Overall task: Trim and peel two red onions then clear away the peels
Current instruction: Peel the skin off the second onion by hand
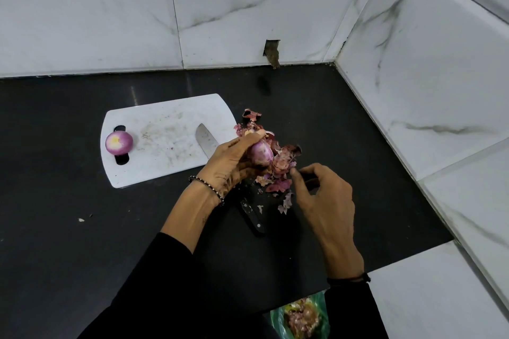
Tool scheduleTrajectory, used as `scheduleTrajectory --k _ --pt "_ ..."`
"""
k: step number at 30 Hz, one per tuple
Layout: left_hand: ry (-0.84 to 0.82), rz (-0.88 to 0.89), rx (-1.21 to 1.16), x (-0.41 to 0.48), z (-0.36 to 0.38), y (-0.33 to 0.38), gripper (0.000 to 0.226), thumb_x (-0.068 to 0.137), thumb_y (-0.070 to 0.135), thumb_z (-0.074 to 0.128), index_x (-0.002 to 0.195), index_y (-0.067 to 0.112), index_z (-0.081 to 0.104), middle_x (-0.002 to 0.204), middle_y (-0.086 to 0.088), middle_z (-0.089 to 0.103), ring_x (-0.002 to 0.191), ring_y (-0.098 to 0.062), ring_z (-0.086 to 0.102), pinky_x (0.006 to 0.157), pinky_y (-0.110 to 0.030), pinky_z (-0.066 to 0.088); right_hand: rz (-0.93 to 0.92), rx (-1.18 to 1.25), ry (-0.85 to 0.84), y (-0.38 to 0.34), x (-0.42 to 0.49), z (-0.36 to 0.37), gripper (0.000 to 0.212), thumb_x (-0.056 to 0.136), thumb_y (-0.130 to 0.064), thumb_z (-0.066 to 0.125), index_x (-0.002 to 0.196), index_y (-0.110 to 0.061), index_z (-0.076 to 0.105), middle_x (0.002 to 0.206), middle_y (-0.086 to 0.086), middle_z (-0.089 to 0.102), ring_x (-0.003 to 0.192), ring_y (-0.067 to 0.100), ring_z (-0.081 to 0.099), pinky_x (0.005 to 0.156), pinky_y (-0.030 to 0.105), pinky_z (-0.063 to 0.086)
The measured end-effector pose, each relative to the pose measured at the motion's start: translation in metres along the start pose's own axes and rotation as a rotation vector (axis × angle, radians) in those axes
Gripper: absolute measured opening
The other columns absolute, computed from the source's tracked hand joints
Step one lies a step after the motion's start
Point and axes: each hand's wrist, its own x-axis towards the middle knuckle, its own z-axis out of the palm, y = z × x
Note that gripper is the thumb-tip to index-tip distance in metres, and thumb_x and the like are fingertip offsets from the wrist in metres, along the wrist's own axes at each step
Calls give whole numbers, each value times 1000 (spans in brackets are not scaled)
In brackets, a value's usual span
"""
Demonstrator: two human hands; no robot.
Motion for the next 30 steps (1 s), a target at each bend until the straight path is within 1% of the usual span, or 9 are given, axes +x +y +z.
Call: scheduleTrajectory --k 3,6,8,10,14,17,20,26,30 --pt "-56 48 -6 -3 0 1 25 82 27 76 100 10 73 99 -12 75 91 -29 72 75 -37 62 -68 58 27 -6 0 -3 11 88 -32 70 87 -23 63 89 -11 60 78 3 60 69 25 54" --pt "-101 92 -21 -6 1 3 42 75 32 75 109 8 70 114 -16 71 105 -34 69 84 -41 60 -115 147 34 -13 0 -6 11 87 -20 75 95 -19 67 92 -9 67 83 3 65 73 23 56" --pt "-128 111 -32 -8 1 4 42 73 35 74 107 10 71 115 -17 71 106 -34 69 88 -45 59 -142 194 54 -17 0 -6 17 90 -17 73 107 -17 70 99 -9 71 87 2 68 76 21 57" --pt "-154 135 -29 -9 0 5 43 72 36 73 107 11 71 113 -16 72 103 -33 69 89 -45 58 -178 210 88 -22 0 -7 19 94 -18 69 112 -14 71 99 -8 72 86 2 69 77 19 56" --pt "-196 181 -10 -9 -4 5 54 65 43 77 109 13 71 115 -14 71 103 -31 69 83 -40 60 -295 223 102 -32 0 -8 21 91 -27 71 106 -13 70 95 -5 69 80 4 64 69 15 53" --pt "-232 226 -15 -8 -6 4 46 65 42 79 104 19 76 118 -12 71 106 -31 69 74 -33 61 -339 204 93 -37 1 -6 35 83 -36 78 108 -15 65 101 -6 62 82 5 59 67 11 48" --pt "-265 252 -21 -6 -8 4 47 63 45 84 103 21 77 118 -12 71 110 -32 68 81 -37 61 -343 178 89 -39 2 -2 38 80 -35 80 109 -18 63 104 -9 56 85 4 56 69 8 44" --pt "-251 269 42 -7 -8 5 57 64 44 82 113 17 73 119 -14 70 109 -34 68 82 -40 60 -303 190 56 -39 3 3 33 83 -39 73 109 -22 61 102 -11 52 81 8 57 63 23 51" --pt "-242 267 91 -9 -9 6 64 64 43 81 119 12 69 119 -15 70 109 -34 68 85 -44 60 -301 181 58 -38 3 4 34 83 -38 74 110 -22 61 102 -11 51 80 6 55 65 20 49"
